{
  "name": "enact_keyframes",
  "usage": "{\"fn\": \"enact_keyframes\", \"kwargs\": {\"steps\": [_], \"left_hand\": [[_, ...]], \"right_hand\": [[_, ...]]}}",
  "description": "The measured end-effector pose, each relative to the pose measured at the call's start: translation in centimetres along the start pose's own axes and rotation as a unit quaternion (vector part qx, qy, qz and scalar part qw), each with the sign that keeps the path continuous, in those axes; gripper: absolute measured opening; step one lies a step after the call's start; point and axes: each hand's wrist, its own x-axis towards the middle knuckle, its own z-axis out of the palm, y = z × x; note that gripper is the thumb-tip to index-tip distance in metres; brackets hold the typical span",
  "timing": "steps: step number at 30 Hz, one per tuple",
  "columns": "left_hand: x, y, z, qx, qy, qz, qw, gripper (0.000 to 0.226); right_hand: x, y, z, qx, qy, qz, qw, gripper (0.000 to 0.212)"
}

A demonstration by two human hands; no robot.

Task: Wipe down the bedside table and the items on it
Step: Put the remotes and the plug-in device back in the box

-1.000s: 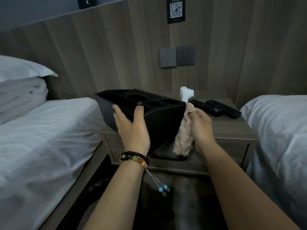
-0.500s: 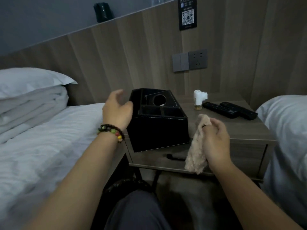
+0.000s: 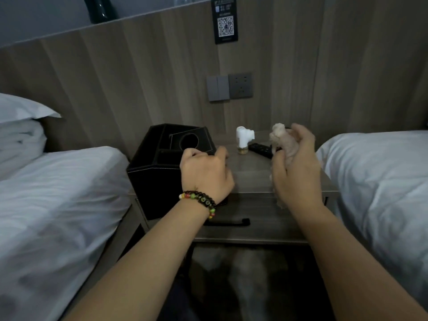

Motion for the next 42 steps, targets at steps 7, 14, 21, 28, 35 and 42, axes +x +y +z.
{"fn": "enact_keyframes", "kwargs": {"steps": [7,14,21,28,35,42], "left_hand": [[-1.9,-2.7,-1.5,-0.097,0.029,0.059,0.993,0.009],[-3.1,-5.5,-3.1,-0.15,-0.001,0.11,0.983,0.008],[-2.7,-8.7,-4.2,-0.096,-0.096,0.108,0.985,0.061],[-2.4,-10.0,-3.8,-0.1,-0.125,0.098,0.982,0.058],[-0.6,-16.5,-2.1,-0.193,-0.181,0.072,0.962,0.055],[-0.1,-21.6,1.7,-0.173,-0.128,0.021,0.976,0.056]], "right_hand": [[1.1,2.0,3.1,-0.074,-0.086,-0.019,0.993,0.06],[1.4,2.9,3.1,-0.148,-0.165,0.033,0.975,0.078],[1.9,-2.2,2.8,0.101,-0.157,0.022,0.982,0.078],[7.0,-0.7,7.5,-0.099,-0.359,-0.061,0.926,0.081],[7.8,1.1,11.9,-0.232,-0.375,-0.183,0.879,0.058],[8.3,0.6,15.1,-0.296,-0.308,-0.275,0.862,0.047]]}}
